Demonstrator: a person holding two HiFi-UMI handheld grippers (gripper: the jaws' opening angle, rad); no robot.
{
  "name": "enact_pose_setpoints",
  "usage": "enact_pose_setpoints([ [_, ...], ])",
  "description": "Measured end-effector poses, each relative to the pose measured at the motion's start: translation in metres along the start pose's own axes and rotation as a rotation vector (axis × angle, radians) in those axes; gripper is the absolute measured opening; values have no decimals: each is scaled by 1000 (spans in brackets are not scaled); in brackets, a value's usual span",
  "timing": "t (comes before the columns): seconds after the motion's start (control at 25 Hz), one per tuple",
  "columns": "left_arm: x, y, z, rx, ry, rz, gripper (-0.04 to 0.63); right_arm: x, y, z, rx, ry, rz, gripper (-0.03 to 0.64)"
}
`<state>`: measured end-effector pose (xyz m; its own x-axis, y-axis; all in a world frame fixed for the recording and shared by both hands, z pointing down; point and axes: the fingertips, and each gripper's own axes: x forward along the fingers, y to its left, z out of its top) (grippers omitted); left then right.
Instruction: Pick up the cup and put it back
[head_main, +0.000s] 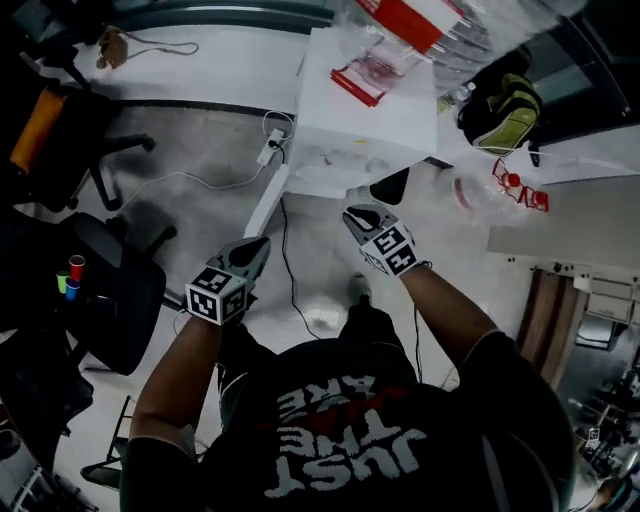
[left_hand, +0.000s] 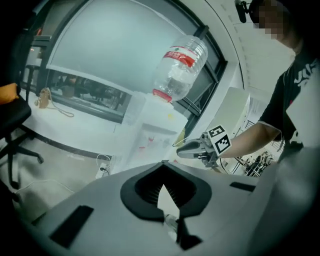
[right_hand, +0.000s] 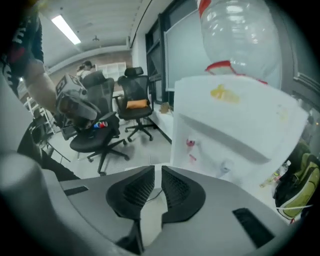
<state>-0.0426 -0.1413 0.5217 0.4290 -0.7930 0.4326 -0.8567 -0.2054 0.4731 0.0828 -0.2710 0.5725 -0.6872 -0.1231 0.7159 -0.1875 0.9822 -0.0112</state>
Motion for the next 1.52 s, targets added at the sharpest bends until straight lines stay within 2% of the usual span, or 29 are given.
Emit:
enact_pose_setpoints([
  [0.08, 12, 22, -31, -27, 3, 1, 8, 39, -2, -25, -42, 65, 3, 46],
  [0.16, 27, 45, -62, -44, -2, 4, 8, 83, -5, -51, -77, 122, 10, 104],
  [0.24, 43, 68, -98, -52, -9, 15, 8, 124, -10, -78, -103, 166, 17, 127],
  [0.48, 86, 129, -210, -132, 10, 83, 8, 220, -41, -159, -231, 266, -4, 137],
  [0.64, 117, 151, -260, -150, 26, 111, 8, 266, -61, -210, -283, 325, 1, 137],
  [0.92, 169, 182, -291, -97, -24, 103, 8, 341, -114, -270, -364, 381, -41, 138],
  [1.28, 196, 181, -326, -73, 24, 30, 8, 414, -152, -315, -484, 493, -89, 138],
  [1.52, 205, 187, -332, -93, 25, 15, 8, 446, -173, -332, -501, 549, -124, 138],
])
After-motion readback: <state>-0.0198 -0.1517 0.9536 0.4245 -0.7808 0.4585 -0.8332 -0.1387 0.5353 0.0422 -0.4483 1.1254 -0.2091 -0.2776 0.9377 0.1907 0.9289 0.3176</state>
